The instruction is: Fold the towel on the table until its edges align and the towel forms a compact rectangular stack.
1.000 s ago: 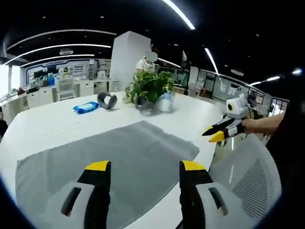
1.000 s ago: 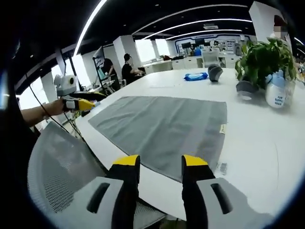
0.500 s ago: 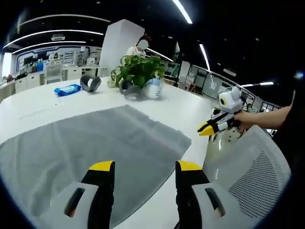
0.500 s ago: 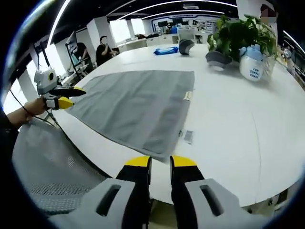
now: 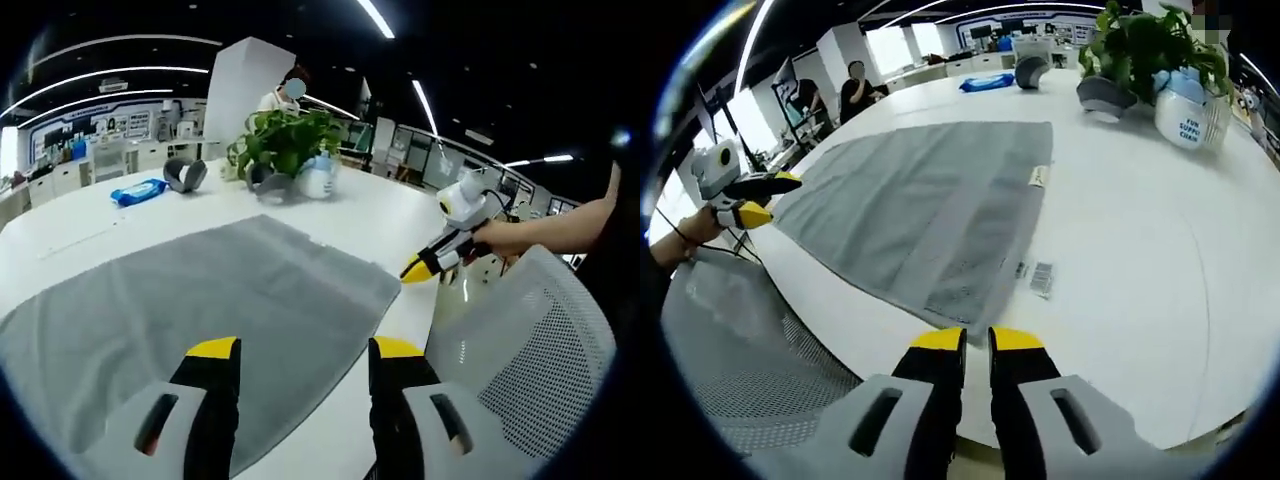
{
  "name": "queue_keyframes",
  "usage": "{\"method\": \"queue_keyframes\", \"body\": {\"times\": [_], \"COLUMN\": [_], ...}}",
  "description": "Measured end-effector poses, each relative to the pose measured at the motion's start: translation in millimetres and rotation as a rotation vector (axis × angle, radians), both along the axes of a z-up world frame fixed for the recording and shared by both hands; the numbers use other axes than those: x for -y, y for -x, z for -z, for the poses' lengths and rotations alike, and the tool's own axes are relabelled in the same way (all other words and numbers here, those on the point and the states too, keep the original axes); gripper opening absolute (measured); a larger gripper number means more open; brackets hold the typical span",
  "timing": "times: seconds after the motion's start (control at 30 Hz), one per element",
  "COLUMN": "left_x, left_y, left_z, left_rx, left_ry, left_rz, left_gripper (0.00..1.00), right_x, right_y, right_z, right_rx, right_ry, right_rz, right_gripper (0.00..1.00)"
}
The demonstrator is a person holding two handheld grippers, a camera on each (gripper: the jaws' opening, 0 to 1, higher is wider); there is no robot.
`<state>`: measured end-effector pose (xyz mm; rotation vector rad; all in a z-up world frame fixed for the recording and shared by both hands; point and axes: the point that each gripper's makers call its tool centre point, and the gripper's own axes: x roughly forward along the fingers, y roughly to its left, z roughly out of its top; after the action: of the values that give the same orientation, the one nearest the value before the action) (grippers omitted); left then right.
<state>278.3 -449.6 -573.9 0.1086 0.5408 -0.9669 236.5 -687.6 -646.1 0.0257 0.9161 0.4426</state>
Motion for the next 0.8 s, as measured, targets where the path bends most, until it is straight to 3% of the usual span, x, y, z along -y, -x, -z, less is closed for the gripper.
{"method": "queue_keyframes", "body": {"times": [0.1, 0.23, 0.3, 0.37, 0.53, 0.7, 0.8], "left_x": [3, 8, 9, 11, 12, 13, 14], "left_y": [3.7, 8.7, 10.1, 11.4, 13.4, 12.1, 13.2], "left_z": [0.4, 2.8, 4.0, 4.7, 5.0, 4.0, 3.2], "left_rx": [0.003, 0.006, 0.008, 0.009, 0.010, 0.018, 0.021], "left_ry": [-0.007, -0.021, -0.027, -0.033, -0.034, -0.031, -0.027], "left_rz": [0.017, 0.049, 0.059, 0.068, 0.079, 0.077, 0.085], "left_gripper": [0.53, 0.53, 0.53, 0.53, 0.53, 0.52, 0.51], "right_x": [0, 2, 7, 8, -3, -13, -29], "right_y": [0, -3, -10, -11, -9, -12, -19], "right_z": [0.2, -1.6, -3.7, -2.0, 4.1, -3.9, -19.4], "right_rx": [0.007, 0.016, 0.040, 0.035, -0.004, 0.016, 0.046], "right_ry": [0.016, -0.002, -0.022, -0.033, -0.049, -0.056, -0.140], "right_rz": [-0.020, 0.018, 0.076, 0.082, 0.038, 0.006, 0.002], "right_gripper": [0.00, 0.01, 0.16, 0.23, 0.07, 0.01, 0.00]}}
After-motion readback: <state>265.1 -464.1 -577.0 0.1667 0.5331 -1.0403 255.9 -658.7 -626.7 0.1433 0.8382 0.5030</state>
